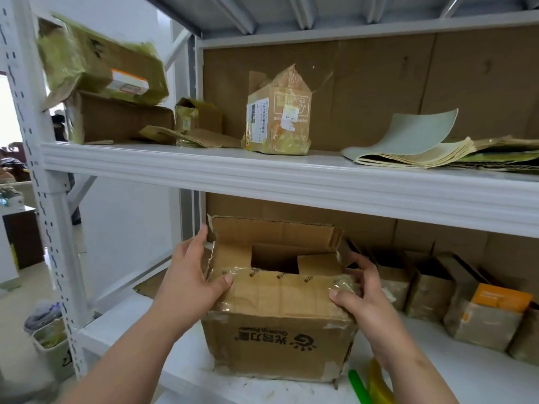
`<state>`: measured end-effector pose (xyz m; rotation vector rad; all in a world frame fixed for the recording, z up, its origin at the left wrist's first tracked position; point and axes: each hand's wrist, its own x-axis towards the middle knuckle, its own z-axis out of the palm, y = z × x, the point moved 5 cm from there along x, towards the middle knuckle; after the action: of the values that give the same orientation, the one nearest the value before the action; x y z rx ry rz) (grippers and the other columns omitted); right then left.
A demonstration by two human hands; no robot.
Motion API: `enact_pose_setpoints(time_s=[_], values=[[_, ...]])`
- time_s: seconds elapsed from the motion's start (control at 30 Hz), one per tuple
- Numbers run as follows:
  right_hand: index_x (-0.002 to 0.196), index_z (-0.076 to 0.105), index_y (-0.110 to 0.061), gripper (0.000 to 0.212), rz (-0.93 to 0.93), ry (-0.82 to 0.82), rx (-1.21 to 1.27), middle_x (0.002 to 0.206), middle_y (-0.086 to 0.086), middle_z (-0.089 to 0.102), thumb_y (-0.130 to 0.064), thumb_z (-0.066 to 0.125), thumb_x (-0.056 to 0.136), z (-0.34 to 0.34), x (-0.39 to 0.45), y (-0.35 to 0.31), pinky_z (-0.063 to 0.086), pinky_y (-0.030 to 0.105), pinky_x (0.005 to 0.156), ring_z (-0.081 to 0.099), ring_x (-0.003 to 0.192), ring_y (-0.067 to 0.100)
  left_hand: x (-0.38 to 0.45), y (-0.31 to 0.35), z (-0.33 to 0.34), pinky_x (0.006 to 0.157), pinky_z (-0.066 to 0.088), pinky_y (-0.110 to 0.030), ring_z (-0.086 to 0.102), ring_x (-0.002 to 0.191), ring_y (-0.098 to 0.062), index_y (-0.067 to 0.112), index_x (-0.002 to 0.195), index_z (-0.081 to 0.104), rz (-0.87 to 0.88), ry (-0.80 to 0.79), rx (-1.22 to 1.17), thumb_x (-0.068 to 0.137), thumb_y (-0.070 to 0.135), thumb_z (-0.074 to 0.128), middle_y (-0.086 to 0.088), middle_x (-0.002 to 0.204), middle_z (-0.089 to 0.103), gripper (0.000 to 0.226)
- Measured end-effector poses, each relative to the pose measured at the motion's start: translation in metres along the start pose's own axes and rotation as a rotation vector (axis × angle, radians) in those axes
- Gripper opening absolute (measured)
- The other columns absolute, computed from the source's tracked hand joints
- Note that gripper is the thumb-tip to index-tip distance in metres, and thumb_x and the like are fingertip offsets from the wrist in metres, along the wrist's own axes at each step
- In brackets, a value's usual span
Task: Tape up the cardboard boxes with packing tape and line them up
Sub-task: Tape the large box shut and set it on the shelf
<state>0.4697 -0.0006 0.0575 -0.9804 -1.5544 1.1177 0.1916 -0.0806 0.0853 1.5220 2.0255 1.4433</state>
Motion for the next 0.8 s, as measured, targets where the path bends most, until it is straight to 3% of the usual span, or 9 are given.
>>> enact_pose_setpoints(time_s=[0.1,0.17,0.23,0.3,0.37,0.43,0.5,0.63,0.8], values=[[0.146,0.019,-0.054,0.089,0.023,-0.015,-0.110,0.135,-0.004,0.047,-0.017,0.073,0.085,-0.001,0.006,-0.006,0.047,0.032,0.090,0.056,0.111,0.016,0.007,-0.001,0.004,0.111,0.041,-0.046,0.030,0.141,-0.021,0.044,0.155,0.001,-0.002,-0.046,-0.016,0.080,0.022,0.080,0.010,0.155,0.020,0.111],[0.148,0.013,-0.056,0.101,0.040,-0.026,-0.190,0.145,-0.003,0.039,-0.027,0.073,0.072,0.000,0.011,-0.010,0.047,0.037,0.094,0.052,0.122,0.022,0.011,0.003,0.004,0.095,0.052,-0.036,0.035,0.137,-0.017,0.048,0.153,-0.005,-0.006,-0.101,-0.071,0.079,0.012,0.080,0.013,0.158,0.014,0.118],[0.149,0.007,-0.057,0.110,0.050,-0.039,-0.243,0.157,-0.009,0.021,-0.028,0.065,0.059,0.002,0.016,-0.014,0.038,0.046,0.110,0.031,0.142,0.024,0.016,0.006,0.006,0.070,0.059,-0.030,0.055,0.105,-0.006,0.054,0.149,-0.009,-0.049,-0.175,-0.123,0.078,0.001,0.077,0.010,0.160,0.013,0.124],[0.149,0.001,-0.059,0.116,0.021,-0.041,-0.268,0.159,-0.018,0.011,-0.024,0.064,0.057,0.005,0.020,-0.020,0.039,0.042,0.108,0.029,0.144,0.019,0.021,0.007,0.008,0.068,0.061,-0.042,0.064,0.083,-0.013,0.058,0.146,-0.012,-0.077,-0.229,-0.145,0.078,-0.004,0.075,0.004,0.159,0.022,0.127],[0.146,-0.001,-0.063,0.116,-0.011,-0.053,-0.279,0.155,-0.024,0.015,-0.014,0.068,0.066,0.006,0.024,-0.024,0.052,0.034,0.088,0.054,0.120,0.003,0.026,0.006,0.010,0.068,0.059,-0.049,0.070,0.086,-0.029,0.061,0.145,-0.013,-0.072,-0.265,-0.155,0.078,-0.005,0.074,0.003,0.156,0.028,0.128],[0.143,0.000,-0.067,0.114,-0.020,-0.060,-0.291,0.147,-0.022,0.025,0.000,0.065,0.078,0.005,0.029,-0.021,0.053,0.029,0.070,0.065,0.080,-0.002,0.030,0.004,0.012,0.067,0.058,-0.050,0.071,0.086,-0.030,0.063,0.145,-0.008,-0.034,-0.281,-0.163,0.079,-0.004,0.073,0.007,0.151,0.032,0.124],[0.140,0.011,-0.070,0.105,-0.033,-0.064,-0.301,0.143,-0.021,0.030,-0.003,0.065,0.080,0.005,0.032,-0.020,0.049,0.026,0.062,0.062,0.067,0.005,0.032,0.001,0.013,0.072,0.059,-0.047,0.069,0.083,-0.021,0.064,0.145,0.011,0.016,-0.286,-0.161,0.080,-0.001,0.071,0.015,0.142,0.037,0.110],[0.117,0.053,-0.061,0.056,-0.113,-0.047,-0.427,0.139,-0.023,0.034,-0.042,0.061,0.065,0.005,0.036,-0.019,0.036,0.023,0.093,0.041,0.127,0.003,0.038,-0.007,0.020,0.099,0.047,-0.030,0.047,0.124,-0.005,0.060,0.122,0.050,0.125,-0.328,-0.028,0.088,0.014,0.060,0.024,0.142,0.036,0.058],[0.114,0.058,-0.056,0.036,-0.124,-0.017,-0.557,0.139,-0.025,0.036,-0.056,0.065,0.079,0.003,0.045,-0.014,0.028,0.023,0.100,0.033,0.132,0.001,0.042,-0.011,0.028,0.109,0.026,-0.020,0.019,0.141,0.002,0.058,0.143,0.029,0.173,-0.508,0.122,0.102,0.025,0.042,0.032,0.156,0.006,0.055]])
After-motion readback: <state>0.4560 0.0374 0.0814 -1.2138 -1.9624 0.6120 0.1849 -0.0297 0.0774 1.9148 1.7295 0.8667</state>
